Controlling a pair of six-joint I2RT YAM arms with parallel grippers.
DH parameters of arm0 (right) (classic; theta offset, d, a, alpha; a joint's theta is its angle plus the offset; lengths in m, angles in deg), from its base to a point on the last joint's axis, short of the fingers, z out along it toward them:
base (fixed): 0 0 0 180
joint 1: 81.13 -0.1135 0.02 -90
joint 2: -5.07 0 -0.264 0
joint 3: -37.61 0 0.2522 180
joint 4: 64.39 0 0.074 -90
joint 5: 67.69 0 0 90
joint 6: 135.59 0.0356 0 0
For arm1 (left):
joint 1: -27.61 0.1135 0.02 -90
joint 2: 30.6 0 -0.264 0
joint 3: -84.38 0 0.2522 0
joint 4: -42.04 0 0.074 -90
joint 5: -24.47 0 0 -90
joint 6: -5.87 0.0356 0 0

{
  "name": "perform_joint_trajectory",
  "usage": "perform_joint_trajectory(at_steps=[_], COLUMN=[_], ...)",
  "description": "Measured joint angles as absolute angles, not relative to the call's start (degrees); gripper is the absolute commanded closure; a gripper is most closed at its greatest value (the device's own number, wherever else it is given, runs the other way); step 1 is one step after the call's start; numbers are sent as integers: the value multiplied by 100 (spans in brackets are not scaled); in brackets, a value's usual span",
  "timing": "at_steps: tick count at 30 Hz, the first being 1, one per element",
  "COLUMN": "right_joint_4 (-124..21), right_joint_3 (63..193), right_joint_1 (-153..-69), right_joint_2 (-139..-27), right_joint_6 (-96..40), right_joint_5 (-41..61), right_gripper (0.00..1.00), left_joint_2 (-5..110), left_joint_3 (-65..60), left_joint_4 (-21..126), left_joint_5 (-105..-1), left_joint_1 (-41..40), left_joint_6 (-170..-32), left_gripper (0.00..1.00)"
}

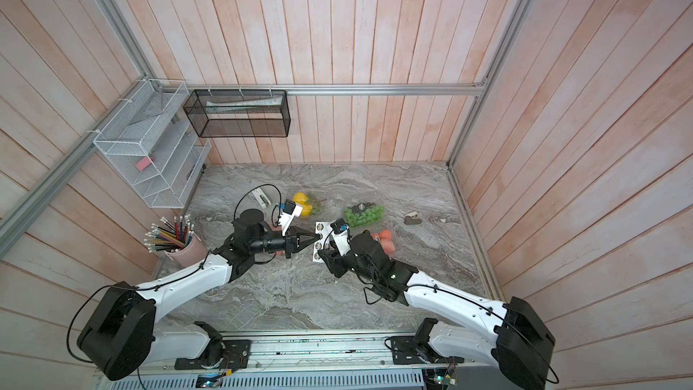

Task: Label fruit boxes
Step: Pick up the label sticker from the center of the board.

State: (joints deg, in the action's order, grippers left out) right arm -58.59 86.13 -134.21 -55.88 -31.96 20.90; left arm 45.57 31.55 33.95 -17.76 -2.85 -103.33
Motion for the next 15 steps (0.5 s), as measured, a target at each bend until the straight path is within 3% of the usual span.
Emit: perform_joint_trajectory(at_steps=[2,6,15], right_joint_4=[-6014,-6441,-7122], right_joint_3=[8318,7818,7453], right_joint_1=[-13324,-12765,-11318], right_joint_2=[-5183,-4569,-4307], right_joint_6=[-3403,-3677,-3836], right_joint_5=[1924,1159,-1199], right_gripper=[33,29,29], left_joint_2=[4546,4500,4244], left_joint_3=[3123,3098,3107], left_joint_4=[3509,3614,3061], left_joint_5=[-1689,-1444,-692], left_joint_1=[-283,-285,-285], left_joint_6=[-10138,-9856,-9716], left_gripper=[100,100,100])
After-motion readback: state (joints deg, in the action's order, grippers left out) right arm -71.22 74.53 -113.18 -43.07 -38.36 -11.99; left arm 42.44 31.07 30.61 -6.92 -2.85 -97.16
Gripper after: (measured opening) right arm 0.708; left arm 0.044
